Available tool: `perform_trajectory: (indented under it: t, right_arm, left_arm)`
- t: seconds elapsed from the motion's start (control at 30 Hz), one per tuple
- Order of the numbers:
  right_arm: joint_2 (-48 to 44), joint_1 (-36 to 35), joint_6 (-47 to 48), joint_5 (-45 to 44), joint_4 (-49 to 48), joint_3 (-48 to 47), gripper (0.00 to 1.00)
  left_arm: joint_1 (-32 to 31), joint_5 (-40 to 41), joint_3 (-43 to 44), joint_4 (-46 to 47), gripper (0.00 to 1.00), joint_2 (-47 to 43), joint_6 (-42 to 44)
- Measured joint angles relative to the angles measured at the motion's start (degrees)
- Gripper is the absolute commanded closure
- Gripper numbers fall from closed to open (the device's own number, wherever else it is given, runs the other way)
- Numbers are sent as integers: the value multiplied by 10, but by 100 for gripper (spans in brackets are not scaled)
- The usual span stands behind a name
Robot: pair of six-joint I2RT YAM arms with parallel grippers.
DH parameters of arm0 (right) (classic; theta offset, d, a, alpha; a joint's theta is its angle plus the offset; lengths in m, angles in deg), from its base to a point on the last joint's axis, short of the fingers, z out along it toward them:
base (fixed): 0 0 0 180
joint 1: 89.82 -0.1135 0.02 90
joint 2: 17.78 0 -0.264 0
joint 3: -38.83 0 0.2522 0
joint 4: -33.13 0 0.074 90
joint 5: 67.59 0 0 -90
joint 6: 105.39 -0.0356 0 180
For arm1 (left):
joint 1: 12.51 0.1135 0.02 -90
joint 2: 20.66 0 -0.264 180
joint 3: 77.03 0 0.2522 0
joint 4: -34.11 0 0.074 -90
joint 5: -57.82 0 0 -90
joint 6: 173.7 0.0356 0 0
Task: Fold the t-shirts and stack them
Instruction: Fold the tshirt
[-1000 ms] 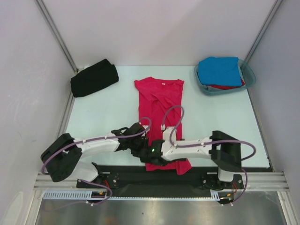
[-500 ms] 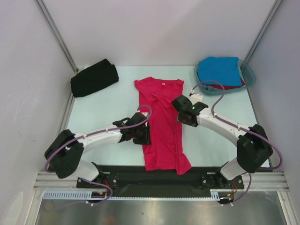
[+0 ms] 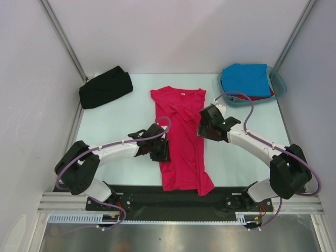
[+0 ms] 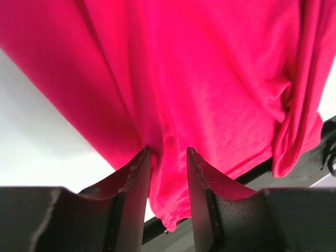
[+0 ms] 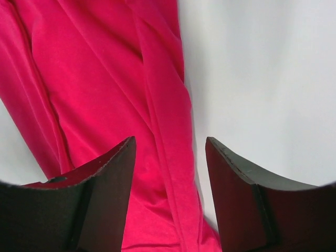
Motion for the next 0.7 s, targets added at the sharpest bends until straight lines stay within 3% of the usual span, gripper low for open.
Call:
perform_trajectory:
  t: [0.1,0.2,0.23,0.27,0.5,0.7]
  right_arm:
    - [-13,0,2,2,2,9,39]
    - [-27,0,2,1,5,12,39]
    - [-33,0,2,1,5,12,40]
    - [-38,0,2,1,5,12,40]
    - [-51,0,2,-4,5,16,40]
    - [-50,0,2,-5,6,24,40]
  left_arm:
    - [0,-8,-11,2,67,0,-4]
    - [0,-11,-14,2,81,0,-7]
    - [0,-11,-14,3,94,1,-9]
    - [0,-11,-14,3,100,1,-12]
    - [-1,-15,-8,3,100,3,-11]
    - [-9,-46,50,4,100,28,-7]
